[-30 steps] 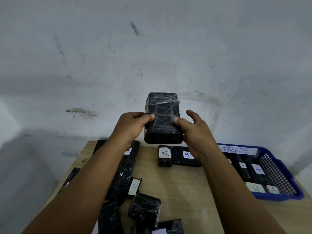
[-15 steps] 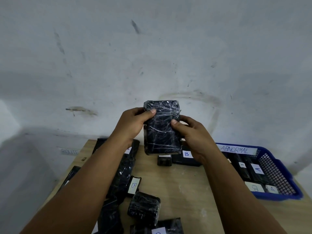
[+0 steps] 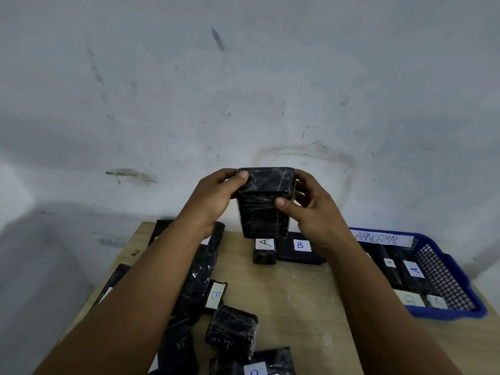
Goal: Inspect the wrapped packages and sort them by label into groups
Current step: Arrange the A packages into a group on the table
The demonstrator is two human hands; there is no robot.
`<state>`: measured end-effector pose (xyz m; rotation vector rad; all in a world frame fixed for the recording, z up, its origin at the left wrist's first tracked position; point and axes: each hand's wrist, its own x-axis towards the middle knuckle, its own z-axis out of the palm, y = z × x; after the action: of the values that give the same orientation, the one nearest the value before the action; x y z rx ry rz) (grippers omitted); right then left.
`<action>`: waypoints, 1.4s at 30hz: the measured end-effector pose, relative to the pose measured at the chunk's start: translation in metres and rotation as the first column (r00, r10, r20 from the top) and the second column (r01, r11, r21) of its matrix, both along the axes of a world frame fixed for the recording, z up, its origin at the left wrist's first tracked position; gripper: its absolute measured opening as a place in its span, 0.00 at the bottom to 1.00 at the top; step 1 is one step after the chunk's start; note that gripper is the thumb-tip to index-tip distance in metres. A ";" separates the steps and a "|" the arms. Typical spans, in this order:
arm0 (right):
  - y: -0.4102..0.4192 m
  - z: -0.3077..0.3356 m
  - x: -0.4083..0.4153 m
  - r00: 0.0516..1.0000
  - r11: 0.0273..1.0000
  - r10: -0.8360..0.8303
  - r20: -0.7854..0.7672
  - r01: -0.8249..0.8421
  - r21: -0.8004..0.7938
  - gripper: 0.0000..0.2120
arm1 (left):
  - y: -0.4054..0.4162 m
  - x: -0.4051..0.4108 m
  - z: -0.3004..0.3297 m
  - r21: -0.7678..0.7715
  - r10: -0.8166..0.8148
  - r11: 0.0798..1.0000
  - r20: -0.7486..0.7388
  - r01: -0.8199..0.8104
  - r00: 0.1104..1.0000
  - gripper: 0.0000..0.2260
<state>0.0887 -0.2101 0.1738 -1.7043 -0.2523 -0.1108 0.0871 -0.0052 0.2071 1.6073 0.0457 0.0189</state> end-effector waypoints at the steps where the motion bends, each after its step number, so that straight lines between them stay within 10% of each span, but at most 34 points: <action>1: 0.000 0.000 -0.001 1.000 1.000 0.000 0.002 0.000 -0.010 0.30 | 0.000 0.001 -0.001 0.000 0.012 1.000 -0.010 -0.012 1.000 0.05; 9: 0.001 0.004 -0.006 0.996 0.991 -0.082 -0.021 0.084 0.107 0.08 | -0.001 0.002 -0.013 0.052 -0.009 0.999 0.147 0.002 0.989 0.04; 15: 0.002 -0.006 -0.011 0.986 0.989 -0.122 0.118 0.111 0.094 0.13 | -0.006 -0.004 -0.006 0.067 0.093 0.994 -0.173 -0.083 0.980 0.25; 20: 0.002 -0.010 -0.017 0.990 0.994 -0.109 0.094 0.110 0.003 0.20 | -0.011 -0.004 -0.006 0.003 0.148 0.989 -0.168 -0.150 0.974 0.10; 26: 0.000 -0.010 -0.014 0.901 0.900 -0.251 -0.353 0.352 0.257 0.25 | -0.012 -0.004 -0.017 0.023 0.058 0.998 -0.162 -0.055 0.985 0.08; 31: -0.005 -0.031 -0.013 0.883 0.856 -0.243 -0.402 0.390 0.340 0.40 | -0.014 -0.003 -0.029 0.036 0.027 0.999 -0.174 -0.021 0.984 0.07; 42: -0.011 -0.064 -0.030 0.834 0.810 -0.322 -0.449 0.487 0.325 0.33 | -0.030 0.002 -0.081 0.057 0.087 0.995 -0.147 -0.080 0.985 0.08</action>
<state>0.0590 -0.2210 0.1097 -1.2763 0.4175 -0.1477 0.0892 -0.0350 0.1264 1.6545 0.2304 -0.0355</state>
